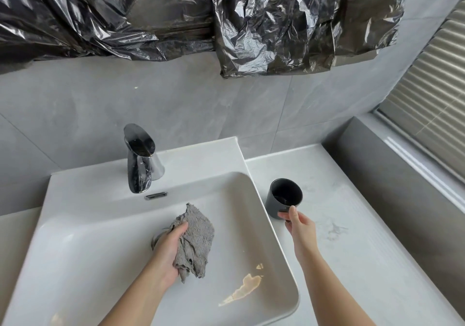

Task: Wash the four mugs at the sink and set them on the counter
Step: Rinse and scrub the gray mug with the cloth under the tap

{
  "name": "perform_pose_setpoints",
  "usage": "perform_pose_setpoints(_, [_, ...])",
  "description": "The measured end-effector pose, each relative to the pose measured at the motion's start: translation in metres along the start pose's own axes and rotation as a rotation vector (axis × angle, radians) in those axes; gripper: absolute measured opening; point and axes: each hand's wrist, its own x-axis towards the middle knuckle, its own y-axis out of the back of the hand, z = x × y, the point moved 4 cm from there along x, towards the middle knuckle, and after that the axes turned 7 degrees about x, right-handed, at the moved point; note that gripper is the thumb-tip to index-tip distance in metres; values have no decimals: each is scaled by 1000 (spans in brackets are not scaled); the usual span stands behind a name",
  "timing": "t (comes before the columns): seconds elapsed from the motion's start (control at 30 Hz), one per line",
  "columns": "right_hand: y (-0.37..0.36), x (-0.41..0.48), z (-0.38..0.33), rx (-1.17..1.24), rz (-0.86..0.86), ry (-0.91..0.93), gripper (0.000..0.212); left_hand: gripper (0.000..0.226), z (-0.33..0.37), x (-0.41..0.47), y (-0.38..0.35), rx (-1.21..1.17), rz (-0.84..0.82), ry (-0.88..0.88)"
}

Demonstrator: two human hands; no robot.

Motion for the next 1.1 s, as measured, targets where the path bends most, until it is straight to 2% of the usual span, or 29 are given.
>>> perform_pose_setpoints(0.47, [-1,-2,9,-18,100,-39,29,34,5,-6,4,-6,-16,-22])
perform_pose_setpoints(0.53, [-1,-4,0,-83,142,-32,41,31,8,-11,4,31,-17,-52])
perform_pose_setpoints(0.6, [0,-12,-15,-271,193,46,45,25,12,-16,5,119,-1,-143])
perform_pose_setpoints(0.67, [-14,-38,-38,-391,201,275,36,19,17,-21,9,289,-1,-258])
perform_pose_setpoints(0.73, [-42,-71,-57,-453,32,568,36,18,24,-30,9,439,-41,-358])
perform_pose_setpoints(0.77, [-58,-84,-57,-484,-128,650,39,26,28,-34,10,512,-50,-404])
perform_pose_setpoints(0.8, [-76,-98,-55,-524,-311,656,44,31,33,-40,8,576,-65,-453])
perform_pose_setpoints(0.83, [-93,-108,-49,-540,-487,582,51,27,40,-46,7,636,-73,-515])
perform_pose_setpoints(0.87, [-107,-115,-40,-531,-631,450,61,16,46,-51,5,669,-84,-570])
perform_pose_setpoints(0.9, [-119,-122,-34,-489,-729,322,66,15,52,-56,5,689,-101,-618])
perform_pose_setpoints(0.97, [-135,-127,-30,-444,-756,240,54,34,62,-61,11,704,-119,-647])
perform_pose_setpoints(1.03, [-144,-127,-33,-507,-702,320,30,38,70,-66,22,678,-121,-650])
perform_pose_setpoints(1.1, [-152,-130,-38,-591,-712,372,18,38,79,-72,37,768,-21,-764])
